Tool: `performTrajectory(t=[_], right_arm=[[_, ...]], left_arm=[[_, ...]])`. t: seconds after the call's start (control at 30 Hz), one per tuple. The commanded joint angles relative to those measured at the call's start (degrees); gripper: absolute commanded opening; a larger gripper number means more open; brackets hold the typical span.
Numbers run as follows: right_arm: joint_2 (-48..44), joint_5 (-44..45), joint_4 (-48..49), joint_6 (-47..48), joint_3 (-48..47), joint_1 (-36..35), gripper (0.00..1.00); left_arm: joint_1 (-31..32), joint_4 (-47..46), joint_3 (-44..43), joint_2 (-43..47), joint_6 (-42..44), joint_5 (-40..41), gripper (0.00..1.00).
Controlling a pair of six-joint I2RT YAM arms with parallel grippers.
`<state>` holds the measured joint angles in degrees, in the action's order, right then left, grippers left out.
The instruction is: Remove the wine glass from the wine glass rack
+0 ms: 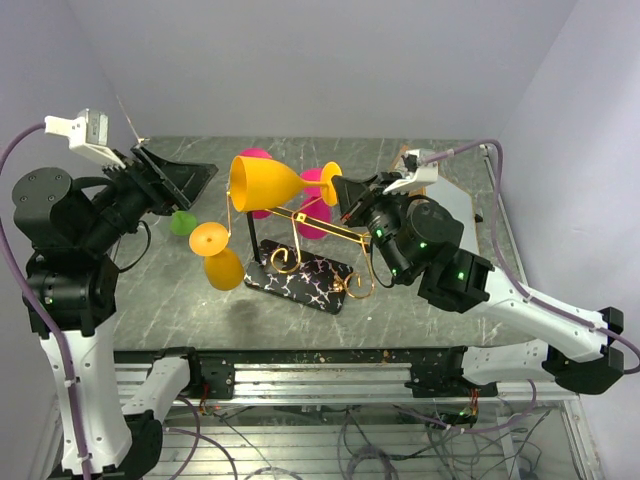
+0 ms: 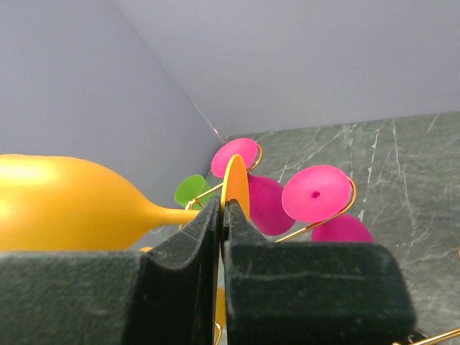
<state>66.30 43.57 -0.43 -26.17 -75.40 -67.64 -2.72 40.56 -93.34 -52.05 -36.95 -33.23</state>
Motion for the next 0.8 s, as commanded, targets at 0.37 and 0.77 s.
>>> performTrajectory(t=[0.37, 0.77], right_arm=[[-1.3, -5.8, 8.1, 1.0, 0.8, 0.4, 0.00], [0.7, -7.6, 12.4, 3.9, 0.2, 0.4, 0.00]], left_arm=[[0.4, -7.8, 5.3, -2.7, -4.4, -15.3, 0.60], [0.4, -6.7, 6.8, -3.3, -4.1, -17.9, 0.39]])
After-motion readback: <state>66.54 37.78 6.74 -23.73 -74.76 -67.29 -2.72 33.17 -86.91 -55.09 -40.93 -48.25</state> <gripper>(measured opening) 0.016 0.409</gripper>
